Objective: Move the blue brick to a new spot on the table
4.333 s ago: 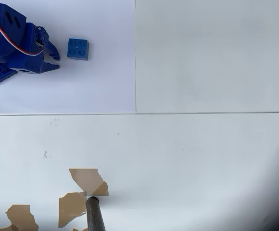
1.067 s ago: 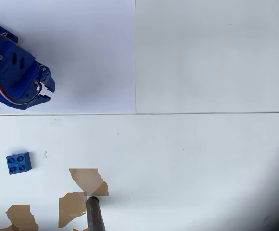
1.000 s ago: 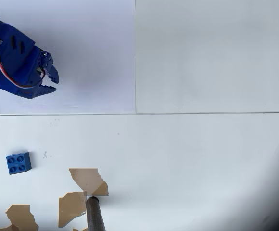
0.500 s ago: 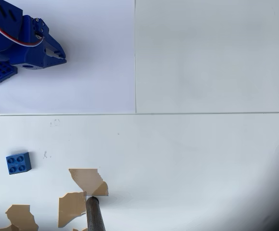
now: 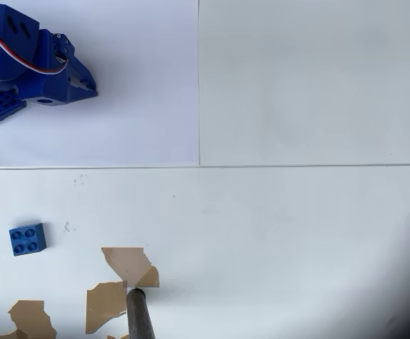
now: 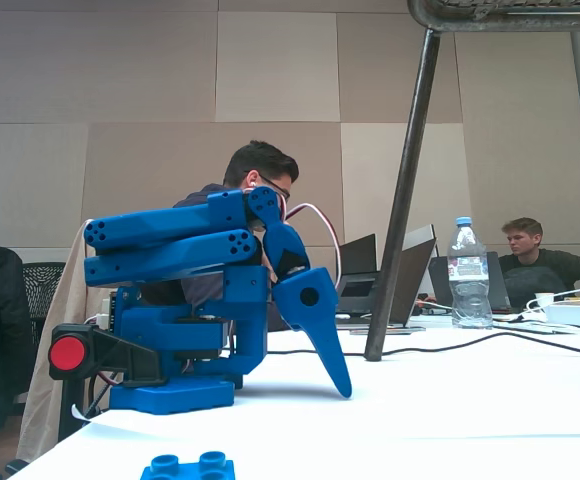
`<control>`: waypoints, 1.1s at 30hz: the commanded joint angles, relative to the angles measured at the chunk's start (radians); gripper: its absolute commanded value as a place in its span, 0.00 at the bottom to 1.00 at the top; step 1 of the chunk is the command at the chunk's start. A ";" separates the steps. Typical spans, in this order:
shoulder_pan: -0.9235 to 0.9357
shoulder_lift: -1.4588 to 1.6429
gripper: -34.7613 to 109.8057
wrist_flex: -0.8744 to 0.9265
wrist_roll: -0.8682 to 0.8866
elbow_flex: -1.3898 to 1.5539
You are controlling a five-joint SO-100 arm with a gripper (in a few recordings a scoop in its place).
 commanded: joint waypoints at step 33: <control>-0.011 0.003 0.25 -0.034 0.245 0.040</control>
